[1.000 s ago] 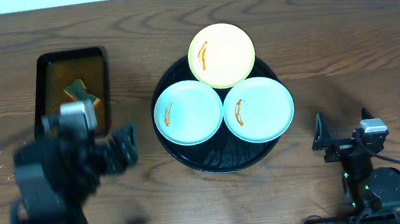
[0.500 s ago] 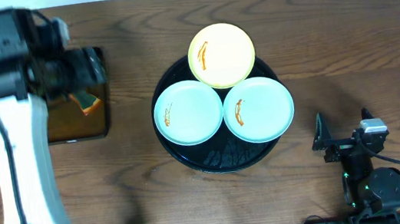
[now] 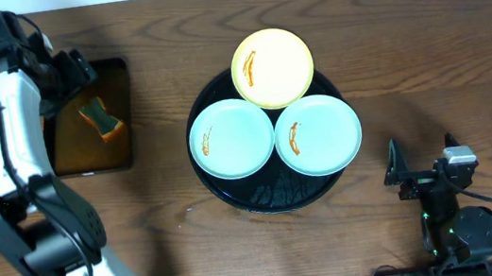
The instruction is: Clean dirty plates on tray and stack at the side
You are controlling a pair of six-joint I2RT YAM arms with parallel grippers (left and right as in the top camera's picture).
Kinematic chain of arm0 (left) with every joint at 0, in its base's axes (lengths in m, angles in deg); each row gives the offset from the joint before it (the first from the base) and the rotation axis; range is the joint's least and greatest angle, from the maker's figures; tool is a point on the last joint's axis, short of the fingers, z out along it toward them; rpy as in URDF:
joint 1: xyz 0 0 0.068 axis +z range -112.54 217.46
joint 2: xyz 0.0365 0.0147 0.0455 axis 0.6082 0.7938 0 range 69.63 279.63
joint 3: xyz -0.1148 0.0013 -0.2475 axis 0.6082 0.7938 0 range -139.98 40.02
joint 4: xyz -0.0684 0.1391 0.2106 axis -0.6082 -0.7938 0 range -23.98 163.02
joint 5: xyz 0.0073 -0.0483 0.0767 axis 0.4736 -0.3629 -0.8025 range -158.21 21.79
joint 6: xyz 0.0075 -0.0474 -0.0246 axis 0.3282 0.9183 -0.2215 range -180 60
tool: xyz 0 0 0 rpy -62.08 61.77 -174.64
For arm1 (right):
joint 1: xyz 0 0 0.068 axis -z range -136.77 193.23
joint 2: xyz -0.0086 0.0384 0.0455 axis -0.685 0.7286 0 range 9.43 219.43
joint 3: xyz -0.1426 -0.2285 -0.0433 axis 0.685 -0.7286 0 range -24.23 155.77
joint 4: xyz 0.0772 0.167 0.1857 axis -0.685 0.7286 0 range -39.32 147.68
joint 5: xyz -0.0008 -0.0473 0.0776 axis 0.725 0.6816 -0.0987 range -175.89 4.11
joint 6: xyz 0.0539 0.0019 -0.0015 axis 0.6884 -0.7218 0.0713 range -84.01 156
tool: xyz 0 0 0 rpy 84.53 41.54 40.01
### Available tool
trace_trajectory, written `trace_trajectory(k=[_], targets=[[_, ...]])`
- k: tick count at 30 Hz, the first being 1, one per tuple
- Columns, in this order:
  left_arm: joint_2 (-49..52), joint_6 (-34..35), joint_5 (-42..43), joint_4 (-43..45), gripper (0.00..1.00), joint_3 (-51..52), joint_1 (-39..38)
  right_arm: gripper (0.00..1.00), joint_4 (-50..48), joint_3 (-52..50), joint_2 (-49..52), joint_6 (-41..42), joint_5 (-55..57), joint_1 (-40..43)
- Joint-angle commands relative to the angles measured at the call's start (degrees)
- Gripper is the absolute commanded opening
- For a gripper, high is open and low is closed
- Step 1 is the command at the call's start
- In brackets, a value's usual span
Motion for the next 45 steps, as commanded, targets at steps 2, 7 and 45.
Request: trace_trajectory(k=[2,7,45], targets=[[3.98,2.19,-1.42,0.79,0.82,-1.20,0.17,0.99,0.22,-0.09,-0.15,-0.76,0.44,0.39],[7.65,4.70,-5.70,0.50,0.76,-1.20,0.00,0.99,0.22,-0.09,-0.15,-0.76,0.44,0.39],[12.11,10.01,-15.67,7.96,0.63,9.09,-3.74,0.99,0.22,-0.09,-0.13,-0.76,0.44,0.39]])
